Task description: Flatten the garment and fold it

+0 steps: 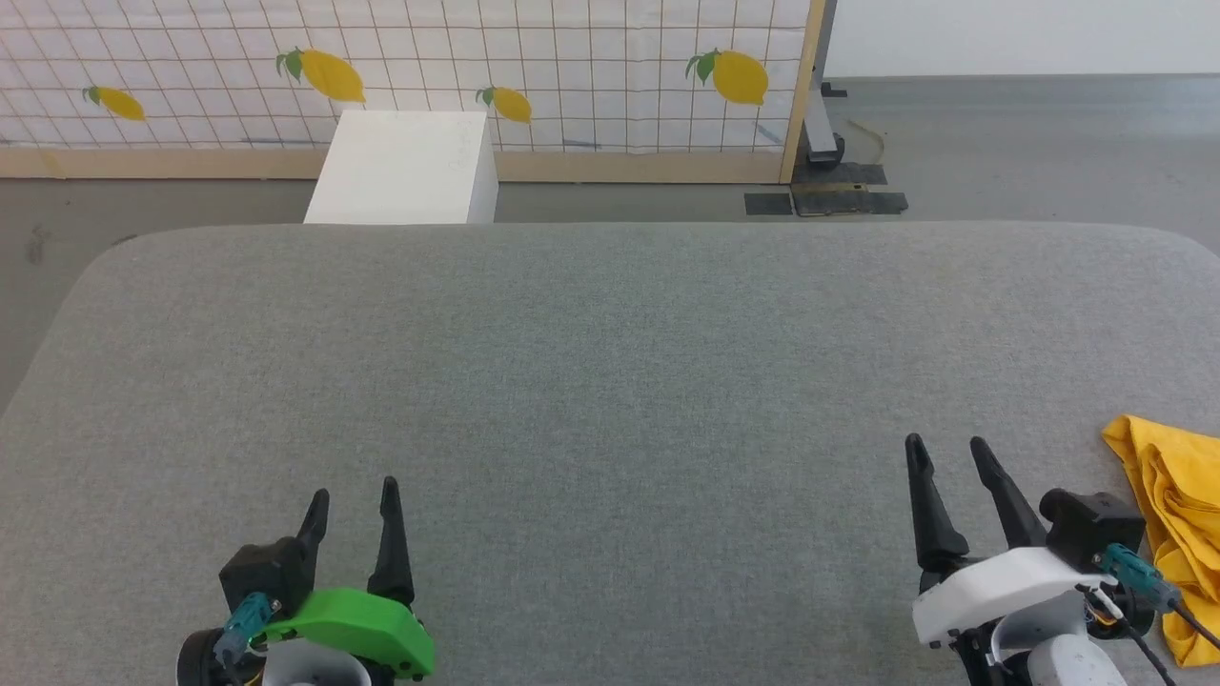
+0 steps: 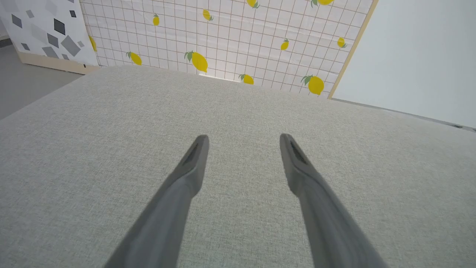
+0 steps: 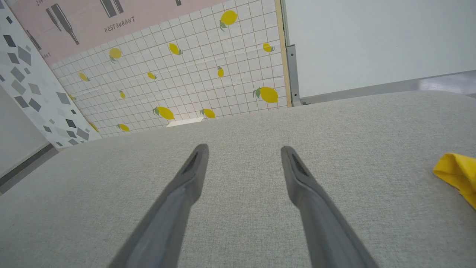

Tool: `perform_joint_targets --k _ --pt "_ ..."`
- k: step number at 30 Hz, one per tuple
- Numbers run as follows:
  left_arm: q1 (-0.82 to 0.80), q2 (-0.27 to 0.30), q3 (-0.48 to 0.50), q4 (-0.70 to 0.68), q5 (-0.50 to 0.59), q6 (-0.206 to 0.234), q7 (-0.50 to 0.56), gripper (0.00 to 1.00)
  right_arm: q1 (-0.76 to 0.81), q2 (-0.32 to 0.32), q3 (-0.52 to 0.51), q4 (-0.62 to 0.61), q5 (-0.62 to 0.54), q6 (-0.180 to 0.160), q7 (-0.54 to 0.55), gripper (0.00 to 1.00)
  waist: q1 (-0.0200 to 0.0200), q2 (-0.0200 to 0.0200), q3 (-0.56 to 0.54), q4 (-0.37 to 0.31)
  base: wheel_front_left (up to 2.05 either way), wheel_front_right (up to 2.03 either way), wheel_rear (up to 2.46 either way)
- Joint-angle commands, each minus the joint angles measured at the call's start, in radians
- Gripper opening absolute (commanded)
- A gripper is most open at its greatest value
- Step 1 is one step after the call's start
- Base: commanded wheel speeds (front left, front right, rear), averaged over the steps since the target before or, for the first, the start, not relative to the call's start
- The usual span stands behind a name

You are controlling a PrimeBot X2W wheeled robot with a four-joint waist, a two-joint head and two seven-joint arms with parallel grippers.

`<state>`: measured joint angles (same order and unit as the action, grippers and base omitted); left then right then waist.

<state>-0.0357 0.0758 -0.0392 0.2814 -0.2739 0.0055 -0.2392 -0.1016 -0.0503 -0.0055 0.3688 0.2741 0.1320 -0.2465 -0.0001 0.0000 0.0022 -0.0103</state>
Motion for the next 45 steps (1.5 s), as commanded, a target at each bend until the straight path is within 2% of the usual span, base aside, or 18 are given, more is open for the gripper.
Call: perform_joint_targets --k 1,2,3,45 --pt "-0.020 0.002 -0.001 0.004 0.004 0.007 -0.003 1.00 -0.011 0.000 -0.001 0.002 0.003 -0.001 -0.002 1.00 0.0001 0.0000 0.000 -0.001 0.00 0.00 0.00" --pt "-0.021 0.002 -0.001 0.004 0.002 0.006 -0.004 1.00 -0.012 0.000 -0.001 0.002 0.002 -0.001 -0.002 1.00 0.0001 0.0000 0.000 -0.001 0.00 0.00 0.00" --pt "-0.006 0.000 -0.002 0.002 0.000 0.000 0.000 0.00 -0.001 0.000 0.000 0.001 0.000 0.000 0.000 0.00 0.0001 0.0000 0.000 -0.001 0.00 0.00 0.00" --pt "0.008 -0.008 0.011 -0.089 0.088 -0.002 0.077 0.00 0.032 0.000 0.002 -0.118 -0.089 0.000 0.079 0.00 0.0001 0.0000 -0.001 0.003 0.00 0.00 0.00"
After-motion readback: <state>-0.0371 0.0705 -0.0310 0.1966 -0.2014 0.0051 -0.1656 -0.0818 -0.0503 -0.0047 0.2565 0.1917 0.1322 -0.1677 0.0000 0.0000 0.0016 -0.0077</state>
